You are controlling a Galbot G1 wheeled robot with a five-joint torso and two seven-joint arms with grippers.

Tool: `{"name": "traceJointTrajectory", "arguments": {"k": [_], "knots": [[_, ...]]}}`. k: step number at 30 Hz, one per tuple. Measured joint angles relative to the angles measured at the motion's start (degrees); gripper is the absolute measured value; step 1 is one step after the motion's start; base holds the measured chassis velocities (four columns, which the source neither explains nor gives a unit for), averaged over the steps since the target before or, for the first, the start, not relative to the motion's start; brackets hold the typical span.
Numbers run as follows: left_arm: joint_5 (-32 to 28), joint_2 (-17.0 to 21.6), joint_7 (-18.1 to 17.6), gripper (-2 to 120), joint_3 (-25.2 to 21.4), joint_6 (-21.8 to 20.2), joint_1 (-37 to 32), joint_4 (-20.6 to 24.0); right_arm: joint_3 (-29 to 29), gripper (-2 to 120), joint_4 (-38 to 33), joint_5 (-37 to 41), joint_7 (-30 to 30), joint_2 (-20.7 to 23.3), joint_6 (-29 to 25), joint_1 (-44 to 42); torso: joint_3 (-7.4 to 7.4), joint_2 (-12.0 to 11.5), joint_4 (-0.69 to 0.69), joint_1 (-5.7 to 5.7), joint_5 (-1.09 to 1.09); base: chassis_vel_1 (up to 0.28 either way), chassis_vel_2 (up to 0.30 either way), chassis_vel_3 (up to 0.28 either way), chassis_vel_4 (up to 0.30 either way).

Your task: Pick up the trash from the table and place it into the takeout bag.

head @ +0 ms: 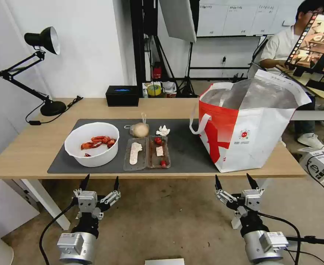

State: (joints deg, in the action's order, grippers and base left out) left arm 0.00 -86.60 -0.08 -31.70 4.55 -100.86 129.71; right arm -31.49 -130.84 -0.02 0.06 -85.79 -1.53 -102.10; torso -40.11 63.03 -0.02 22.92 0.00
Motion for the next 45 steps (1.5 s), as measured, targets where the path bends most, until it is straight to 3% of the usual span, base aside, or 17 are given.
{"name": "traceJointTrajectory", "arguments": {"k": [1,4,5,7,8,11,12,15,18,20,25,45], "knots": [[0.0,0.0,0.0,100,0.0,0.0,0.0,0.0,0.0,100,0.0,0.0,0.0,0.0,0.0,0.0,0.0,0.0,0.0,0.0,0.0,0.0,0.0,0.0,0.0],[0.1,-1.0,-0.2,100,-0.3,6.4,3.1,-2.8,0.0,100,0.8,-0.1,0.1,0.1,-1.3,1.5,-0.01,0.0,0.01,0.0,-0.01,0.0,0.0,0.0,0.0],[0.1,-1.0,-0.2,100,-0.3,6.4,3.1,-2.8,0.0,100,0.8,-0.1,0.1,0.1,-1.3,1.5,-0.01,0.0,0.01,0.0,-0.01,0.0,0.0,0.0,0.0],[0.2,-1.9,-0.4,100,-0.6,12.3,5.9,-5.4,0.2,100,3.1,-0.1,0.1,0.7,-5.8,4.2,-0.01,0.0,0.01,0.0,0.0,0.0,0.0,0.0,0.0],[0.2,-1.9,-0.4,100,-0.6,12.3,5.9,-5.4,0.2,100,3.1,-0.1,0.1,0.7,-5.8,4.2,-0.01,0.0,0.01,0.0,0.0,0.0,0.0,0.0,0.0],[0.3,-2.9,-0.6,100,-0.9,19.1,9.2,-8.4,0.3,100,5.6,-0.3,0.1,1.2,-10.8,7.8,-0.02,0.0,0.04,0.02,0.0,0.0,0.0,0.0,0.0],[0.3,-2.9,-0.6,100,-0.9,19.1,9.2,-8.4,0.3,100,5.6,-0.3,0.1,1.2,-10.8,7.8,-0.02,0.0,0.04,0.02,0.0,0.0,0.0,0.0,0.0],[0.4,-3.9,-0.8,100,-1.2,25.6,12.4,-11.3,0.5,100,8.1,-0.3,0.0,1.9,-15.6,10.8,-0.01,0.0,0.01,0.0,0.01,0.0,0.0,0.0,0.0],[0.4,-4.3,-0.8,100,-1.4,28.2,13.6,-12.5,0.6,100,9.4,-0.4,-0.1,2.2,-18.1,12.4,-0.01,0.0,0.02,0.01,0.0,0.0,0.0,0.0,0.0],[-0.4,-4.6,1.7,100,-1.9,31.1,14.4,-14.1,0.8,100,11.4,-0.6,-0.2,2.8,-22.3,14.9,-0.02,0.0,0.02,0.01,-0.01,0.0,0.0,0.0,0.0],[-1.2,-4.6,3.4,100,-2.3,31.9,14.2,-14.4,1.1,100,14.1,0.1,-0.6,3.4,-28.1,18.2,0.0,0.0,0.03,0.01,0.0,0.0,0.0,0.0,0.0],[-3.9,-4.2,6.0,100,-2.0,31.4,13.5,-13.8,1.3,100,14.3,0.6,-0.7,3.0,-27.9,18.3,0.0,0.0,0.02,0.0,0.0,0.0,0.0,0.0,0.0]]}}
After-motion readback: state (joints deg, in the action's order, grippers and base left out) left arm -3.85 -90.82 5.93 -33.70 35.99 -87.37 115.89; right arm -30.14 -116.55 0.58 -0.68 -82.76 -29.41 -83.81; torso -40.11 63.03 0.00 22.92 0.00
